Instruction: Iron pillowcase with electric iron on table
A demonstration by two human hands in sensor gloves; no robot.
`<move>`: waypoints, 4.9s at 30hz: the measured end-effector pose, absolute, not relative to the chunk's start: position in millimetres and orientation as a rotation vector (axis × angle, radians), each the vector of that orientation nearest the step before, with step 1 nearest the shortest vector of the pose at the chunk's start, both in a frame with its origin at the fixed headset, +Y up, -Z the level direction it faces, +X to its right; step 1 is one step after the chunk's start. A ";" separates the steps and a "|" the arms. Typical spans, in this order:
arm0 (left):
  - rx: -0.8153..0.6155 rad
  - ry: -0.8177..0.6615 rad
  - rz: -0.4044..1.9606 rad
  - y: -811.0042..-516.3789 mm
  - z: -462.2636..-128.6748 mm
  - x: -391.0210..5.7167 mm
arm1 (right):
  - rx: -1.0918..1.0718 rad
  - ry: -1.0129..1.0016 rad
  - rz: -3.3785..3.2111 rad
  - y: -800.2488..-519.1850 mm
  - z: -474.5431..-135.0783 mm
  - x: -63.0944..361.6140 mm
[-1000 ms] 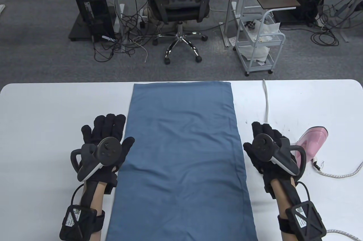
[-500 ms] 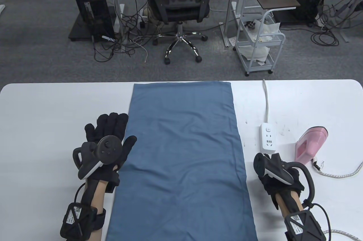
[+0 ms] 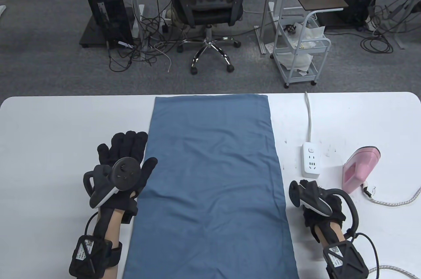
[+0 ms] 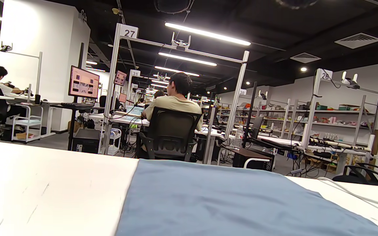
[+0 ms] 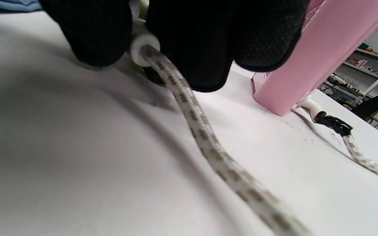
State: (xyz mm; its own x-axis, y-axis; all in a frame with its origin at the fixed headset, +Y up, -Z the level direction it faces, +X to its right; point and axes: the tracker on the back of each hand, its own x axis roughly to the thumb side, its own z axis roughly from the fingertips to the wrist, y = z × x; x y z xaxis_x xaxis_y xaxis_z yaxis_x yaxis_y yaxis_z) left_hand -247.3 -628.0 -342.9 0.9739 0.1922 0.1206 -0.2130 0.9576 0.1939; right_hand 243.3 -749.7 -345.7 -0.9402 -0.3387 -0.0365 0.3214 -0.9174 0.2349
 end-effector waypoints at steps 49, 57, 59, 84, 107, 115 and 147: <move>0.162 -0.095 0.192 -634.3 -347.8 -245.0 | 0.667 0.014 -3.192 -721.3 -408.6 274.7; 0.156 -0.089 0.189 -634.9 -347.7 -246.1 | 0.708 -0.111 -3.098 -728.5 -410.6 273.0; 0.156 -0.090 0.186 -634.9 -348.0 -245.3 | 0.657 -0.012 -3.117 -732.2 -411.6 272.0; 0.137 -0.077 0.193 -636.3 -352.3 -247.5 | 0.482 -0.186 -3.127 -744.9 -450.7 254.5; 0.109 -0.070 0.180 -645.5 -352.7 -253.2 | 0.480 -0.283 -3.001 -746.1 -468.9 251.0; 0.114 -0.092 0.198 -642.1 -352.5 -248.4 | 0.472 -0.301 -3.205 -727.7 -447.7 260.9; 0.130 -0.109 0.184 -638.9 -348.2 -242.0 | 1.556 0.403 -3.573 -744.8 -328.4 389.2</move>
State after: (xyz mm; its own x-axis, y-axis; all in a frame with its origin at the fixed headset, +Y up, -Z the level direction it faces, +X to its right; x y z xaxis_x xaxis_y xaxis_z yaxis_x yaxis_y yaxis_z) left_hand -242.0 -638.9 -348.2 0.9773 0.1747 0.1201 -0.1889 0.9748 0.1187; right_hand 389.2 -744.8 -328.4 -0.4433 0.7089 -0.5486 -0.5691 -0.6954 -0.4389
